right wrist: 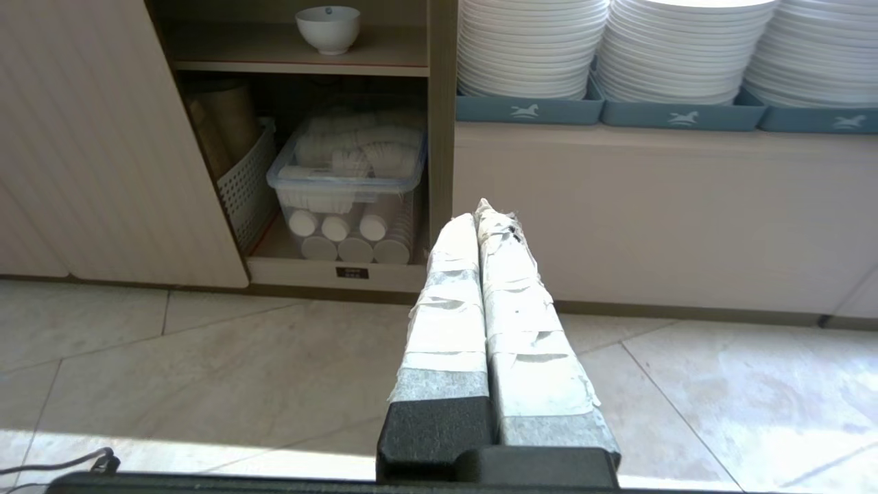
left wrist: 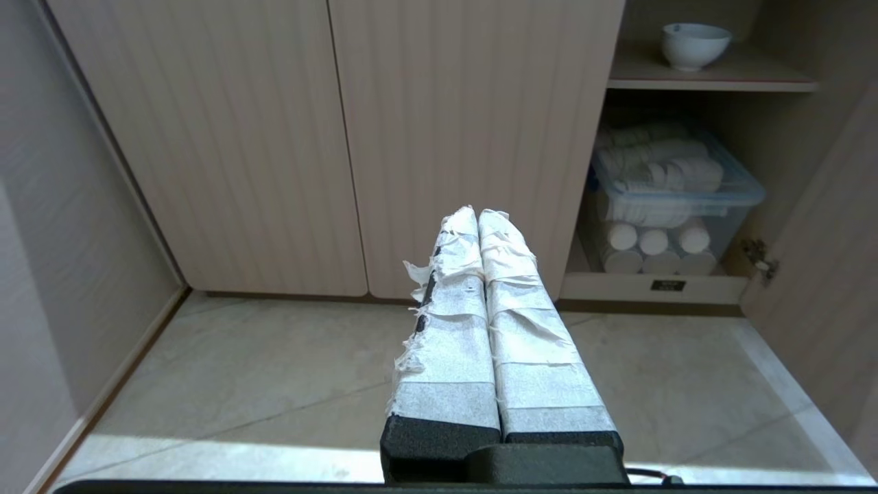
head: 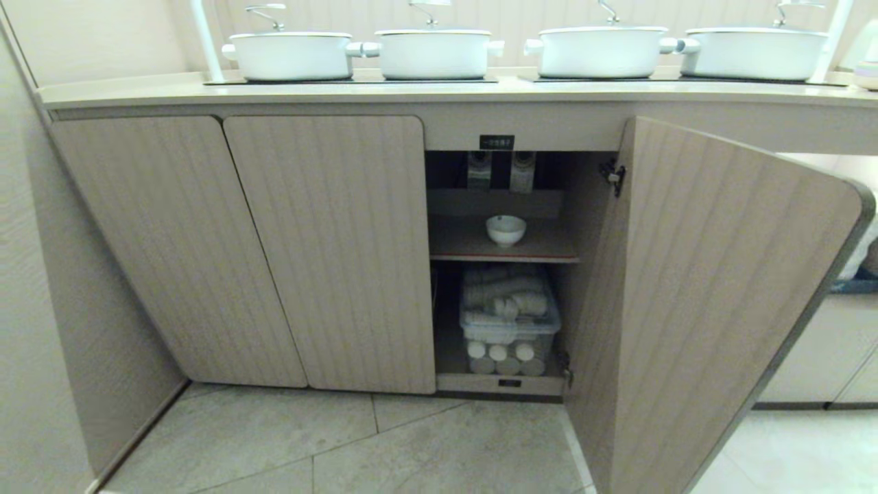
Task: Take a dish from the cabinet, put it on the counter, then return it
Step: Close the cabinet door
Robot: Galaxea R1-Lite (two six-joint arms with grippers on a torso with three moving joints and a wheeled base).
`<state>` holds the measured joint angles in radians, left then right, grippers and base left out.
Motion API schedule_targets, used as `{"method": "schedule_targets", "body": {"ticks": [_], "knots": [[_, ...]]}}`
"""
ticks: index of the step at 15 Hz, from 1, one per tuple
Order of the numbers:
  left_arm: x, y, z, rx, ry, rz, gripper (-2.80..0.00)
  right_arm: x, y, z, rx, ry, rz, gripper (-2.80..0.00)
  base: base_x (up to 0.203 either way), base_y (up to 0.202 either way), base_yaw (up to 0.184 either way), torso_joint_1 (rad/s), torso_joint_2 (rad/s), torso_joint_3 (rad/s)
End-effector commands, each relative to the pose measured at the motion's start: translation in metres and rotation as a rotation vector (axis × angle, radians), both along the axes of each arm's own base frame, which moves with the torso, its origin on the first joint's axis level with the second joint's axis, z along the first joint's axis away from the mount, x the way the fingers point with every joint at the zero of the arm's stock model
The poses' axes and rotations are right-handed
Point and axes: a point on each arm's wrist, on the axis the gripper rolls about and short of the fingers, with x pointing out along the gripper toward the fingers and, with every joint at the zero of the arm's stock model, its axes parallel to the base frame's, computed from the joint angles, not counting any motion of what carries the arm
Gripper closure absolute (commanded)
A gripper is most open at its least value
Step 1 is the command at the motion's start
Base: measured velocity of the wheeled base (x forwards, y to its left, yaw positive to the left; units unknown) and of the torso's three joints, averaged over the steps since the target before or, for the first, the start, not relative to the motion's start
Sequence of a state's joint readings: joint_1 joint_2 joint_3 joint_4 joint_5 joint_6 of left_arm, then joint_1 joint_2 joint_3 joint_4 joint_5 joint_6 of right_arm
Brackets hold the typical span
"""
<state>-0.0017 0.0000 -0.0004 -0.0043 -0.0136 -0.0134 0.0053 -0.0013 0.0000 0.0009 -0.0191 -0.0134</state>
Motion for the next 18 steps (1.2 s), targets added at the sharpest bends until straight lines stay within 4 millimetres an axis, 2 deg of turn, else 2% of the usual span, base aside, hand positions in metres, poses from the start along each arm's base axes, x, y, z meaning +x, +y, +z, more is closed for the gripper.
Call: {"method": "schedule_targets", "body": {"ticks": [1, 11, 15, 18], "knots": [[0.0, 0.0, 0.0, 0.0, 0.0, 0.0, 0.0, 0.0, 0.0, 0.0, 0.0, 0.002, 0.0, 0.0, -0.058, 0.0, -0.003, -0.007, 0.0, 0.002], [0.0, 0.0, 0.0, 0.001, 0.0, 0.0, 0.0, 0.0, 0.0, 0.002, -0.01, -0.009, -0.002, 0.0, 0.0, 0.0, 0.0, 0.0, 0.0, 0.0], [0.0, 0.0, 0.0, 0.0, -0.001, 0.0, 0.0, -0.004, 0.0, 0.015, -0.025, -0.048, -0.012, 0.0, 0.0, 0.0, 0.0, 0.0, 0.0, 0.0], [0.0, 0.0, 0.0, 0.0, -0.001, 0.0, 0.0, -0.011, 0.0, 0.032, -0.022, -0.082, -0.015, 0.0, 0.0, 0.0, 0.0, 0.0, 0.0, 0.0]]}}
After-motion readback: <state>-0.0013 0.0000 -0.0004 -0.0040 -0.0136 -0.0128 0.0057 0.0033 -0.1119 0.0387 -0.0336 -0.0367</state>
